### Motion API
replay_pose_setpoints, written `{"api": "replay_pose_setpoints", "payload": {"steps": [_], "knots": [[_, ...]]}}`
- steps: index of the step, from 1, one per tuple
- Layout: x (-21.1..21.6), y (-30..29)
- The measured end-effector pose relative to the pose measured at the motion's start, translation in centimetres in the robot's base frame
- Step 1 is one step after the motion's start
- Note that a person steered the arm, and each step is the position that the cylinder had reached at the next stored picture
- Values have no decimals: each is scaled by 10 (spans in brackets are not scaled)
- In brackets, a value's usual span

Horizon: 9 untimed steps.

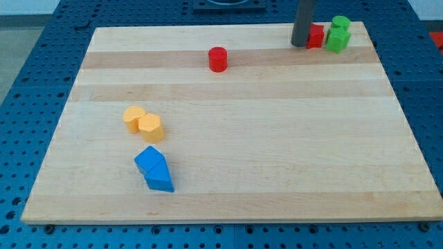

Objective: Slide the red circle slightly right

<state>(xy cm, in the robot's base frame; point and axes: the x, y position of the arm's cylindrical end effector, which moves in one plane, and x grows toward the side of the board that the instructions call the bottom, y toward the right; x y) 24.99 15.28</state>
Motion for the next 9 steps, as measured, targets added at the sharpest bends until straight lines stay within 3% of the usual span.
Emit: {"api": "replay_pose_setpoints", "payload": {"steps": [2, 3, 5, 6, 7, 9], "knots": [[-19, 19], [-12, -19], [-8, -157], [13, -235], [52, -273], [61, -222]]}}
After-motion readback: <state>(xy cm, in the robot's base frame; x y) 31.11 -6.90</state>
